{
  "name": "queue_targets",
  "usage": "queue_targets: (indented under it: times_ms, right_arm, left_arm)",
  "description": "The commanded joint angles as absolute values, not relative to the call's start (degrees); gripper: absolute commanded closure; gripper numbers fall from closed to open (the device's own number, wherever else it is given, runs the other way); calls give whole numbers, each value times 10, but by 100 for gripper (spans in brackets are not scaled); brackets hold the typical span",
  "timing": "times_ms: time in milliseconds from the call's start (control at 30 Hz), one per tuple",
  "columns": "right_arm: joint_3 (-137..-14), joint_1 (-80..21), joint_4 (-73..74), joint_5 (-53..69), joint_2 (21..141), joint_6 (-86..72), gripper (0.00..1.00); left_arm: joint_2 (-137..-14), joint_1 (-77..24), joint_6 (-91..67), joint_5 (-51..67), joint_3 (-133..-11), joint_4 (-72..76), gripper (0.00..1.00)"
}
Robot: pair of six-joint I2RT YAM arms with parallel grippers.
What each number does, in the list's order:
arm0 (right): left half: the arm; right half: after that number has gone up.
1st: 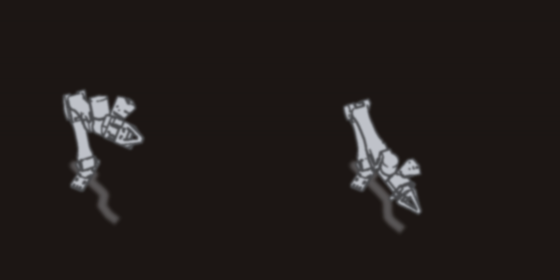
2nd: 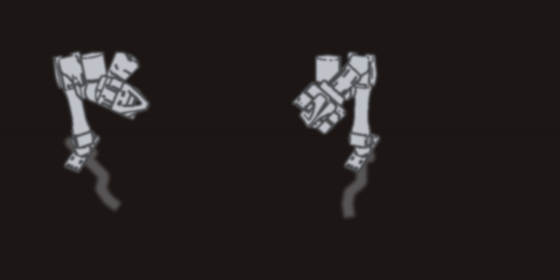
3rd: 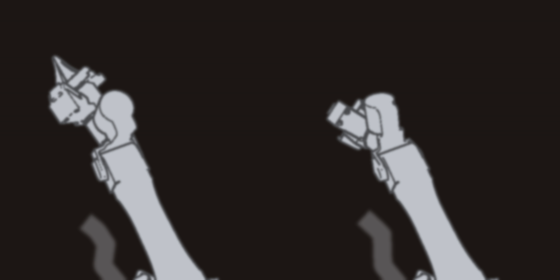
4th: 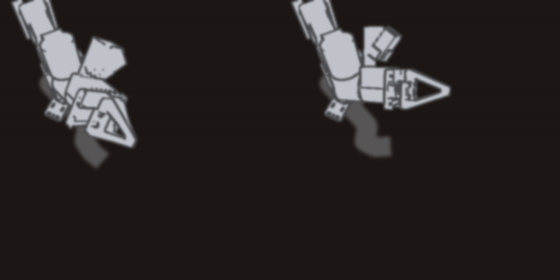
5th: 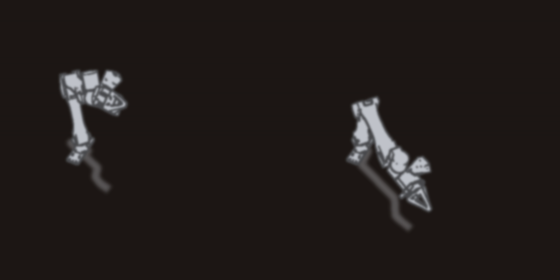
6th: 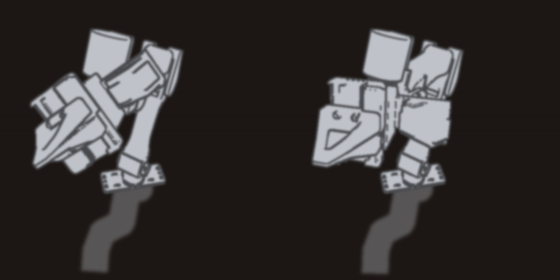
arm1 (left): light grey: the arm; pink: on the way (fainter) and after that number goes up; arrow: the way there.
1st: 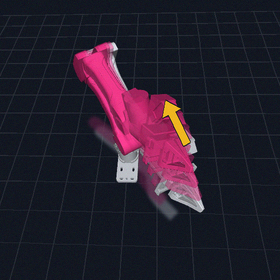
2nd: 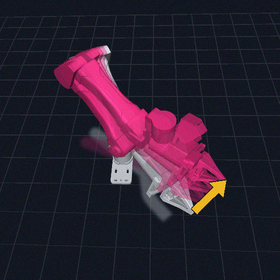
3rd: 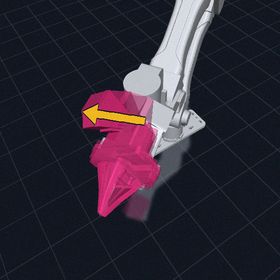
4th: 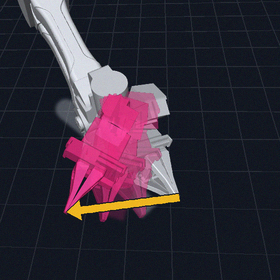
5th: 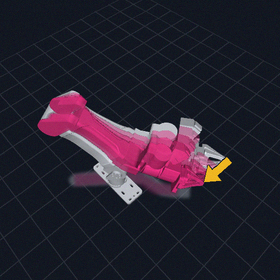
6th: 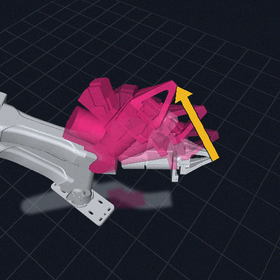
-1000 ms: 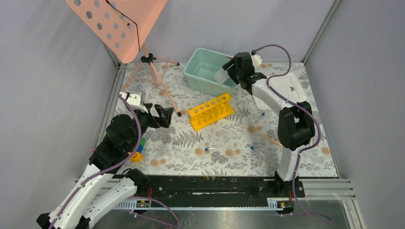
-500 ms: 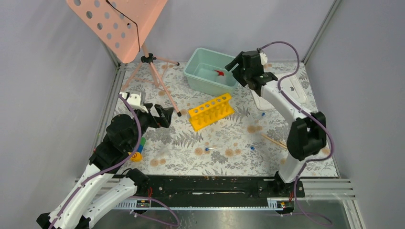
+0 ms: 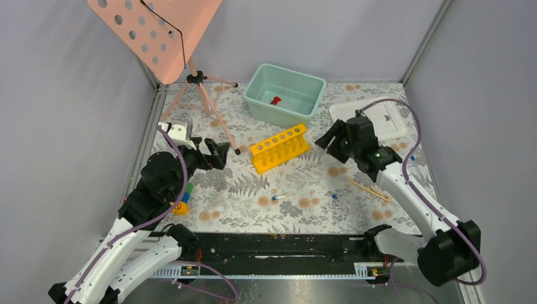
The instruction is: Organize the chemistry lab equipment
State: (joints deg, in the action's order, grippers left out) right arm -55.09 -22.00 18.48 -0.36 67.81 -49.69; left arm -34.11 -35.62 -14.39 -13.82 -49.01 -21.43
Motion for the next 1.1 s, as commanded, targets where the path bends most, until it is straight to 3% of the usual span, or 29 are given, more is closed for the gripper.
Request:
queue_targets:
  times_ms: [0, 200, 567, 633, 733, 1067]
  right_arm:
    - [-477, -219, 195, 52, 603, -422, 38]
    - [-423, -220, 152, 127, 560, -387, 43]
    - [-376, -220, 105, 148, 530, -403, 43]
    - [-369, -221, 83, 161, 529, -412, 43]
    - [-358, -221, 62, 181, 534, -419, 43]
    - [-340, -220, 61, 174, 502, -414, 42]
  left_arm:
    - [-339, -360, -140, -165, -500, -205, 1]
    - [-353, -367, -169, -248, -507, -231, 1]
    - [-464, -366, -291, -309, -574, -501, 2]
    - [-468, -366, -323, -297, -552, -518, 8]
    - [-469, -365, -420, -297, -503, -520, 34]
    - [-536, -365, -559, -268, -438, -500, 43]
